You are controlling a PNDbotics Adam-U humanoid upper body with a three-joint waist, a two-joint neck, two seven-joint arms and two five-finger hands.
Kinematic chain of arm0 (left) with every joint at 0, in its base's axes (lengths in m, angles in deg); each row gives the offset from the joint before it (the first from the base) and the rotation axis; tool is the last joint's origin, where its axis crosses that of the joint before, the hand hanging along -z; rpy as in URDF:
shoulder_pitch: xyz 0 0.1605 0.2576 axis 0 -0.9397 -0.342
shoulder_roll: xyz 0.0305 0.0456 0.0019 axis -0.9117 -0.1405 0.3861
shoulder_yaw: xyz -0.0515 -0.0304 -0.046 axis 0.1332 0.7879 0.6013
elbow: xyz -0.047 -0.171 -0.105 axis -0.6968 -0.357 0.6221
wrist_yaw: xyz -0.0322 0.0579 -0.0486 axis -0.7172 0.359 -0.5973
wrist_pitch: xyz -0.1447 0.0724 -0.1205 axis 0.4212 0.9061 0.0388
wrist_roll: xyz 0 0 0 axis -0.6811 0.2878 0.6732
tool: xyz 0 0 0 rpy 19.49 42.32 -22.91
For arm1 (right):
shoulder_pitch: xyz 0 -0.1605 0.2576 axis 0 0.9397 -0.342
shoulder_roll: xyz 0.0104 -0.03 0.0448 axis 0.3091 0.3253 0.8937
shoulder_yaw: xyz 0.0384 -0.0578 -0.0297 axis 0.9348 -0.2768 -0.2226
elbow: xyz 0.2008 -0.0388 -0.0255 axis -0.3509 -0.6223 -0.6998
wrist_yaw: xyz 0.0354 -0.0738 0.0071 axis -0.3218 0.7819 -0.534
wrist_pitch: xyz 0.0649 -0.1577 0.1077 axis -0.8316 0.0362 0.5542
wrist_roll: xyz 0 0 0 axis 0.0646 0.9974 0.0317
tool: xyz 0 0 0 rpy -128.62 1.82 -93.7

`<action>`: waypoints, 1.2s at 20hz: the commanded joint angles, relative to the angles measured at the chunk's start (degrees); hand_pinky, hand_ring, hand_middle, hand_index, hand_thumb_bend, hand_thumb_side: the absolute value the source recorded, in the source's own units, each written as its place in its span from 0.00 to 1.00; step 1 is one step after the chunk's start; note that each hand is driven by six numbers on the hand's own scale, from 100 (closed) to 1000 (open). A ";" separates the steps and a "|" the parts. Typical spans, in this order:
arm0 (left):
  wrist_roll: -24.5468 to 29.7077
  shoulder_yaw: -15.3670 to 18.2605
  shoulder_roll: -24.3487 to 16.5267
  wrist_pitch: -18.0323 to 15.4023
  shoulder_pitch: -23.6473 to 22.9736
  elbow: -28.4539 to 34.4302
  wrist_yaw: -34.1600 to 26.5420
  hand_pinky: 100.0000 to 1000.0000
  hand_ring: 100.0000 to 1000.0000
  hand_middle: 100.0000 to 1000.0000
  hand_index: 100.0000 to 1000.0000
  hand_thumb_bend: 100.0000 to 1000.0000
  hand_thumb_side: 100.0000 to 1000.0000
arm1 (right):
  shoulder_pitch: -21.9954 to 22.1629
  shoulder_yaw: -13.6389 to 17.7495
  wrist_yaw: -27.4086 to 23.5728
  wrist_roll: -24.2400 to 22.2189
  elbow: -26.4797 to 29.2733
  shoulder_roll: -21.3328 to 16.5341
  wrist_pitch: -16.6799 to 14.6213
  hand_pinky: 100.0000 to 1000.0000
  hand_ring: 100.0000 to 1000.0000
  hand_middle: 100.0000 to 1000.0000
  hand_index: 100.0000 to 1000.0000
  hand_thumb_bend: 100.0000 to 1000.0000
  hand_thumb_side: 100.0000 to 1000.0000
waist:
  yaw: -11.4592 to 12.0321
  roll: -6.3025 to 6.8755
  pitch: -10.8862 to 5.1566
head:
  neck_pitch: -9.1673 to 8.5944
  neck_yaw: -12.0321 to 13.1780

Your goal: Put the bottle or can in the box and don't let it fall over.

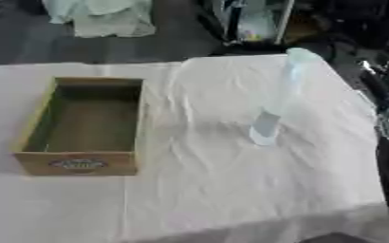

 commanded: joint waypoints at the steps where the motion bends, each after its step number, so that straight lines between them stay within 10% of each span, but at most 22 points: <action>1: -0.20 0.45 -1.65 -0.06 0.42 0.64 0.13 1.00 1.00 1.00 0.75 0.00 0.76 | -0.56 0.45 -0.42 -0.16 0.31 -2.01 -0.29 0.97 1.00 1.00 1.00 0.00 0.41 | -0.05 0.04 -0.60 | -0.09 -0.22; 24: -0.35 0.57 -1.63 -0.06 0.25 0.64 0.45 1.00 1.00 1.00 0.75 0.00 0.76 | 0.00 0.56 -2.36 -17.22 -3.41 -2.37 -6.94 1.00 1.00 1.00 1.00 0.00 0.41 | -0.33 0.12 -0.47 | 0.05 -0.40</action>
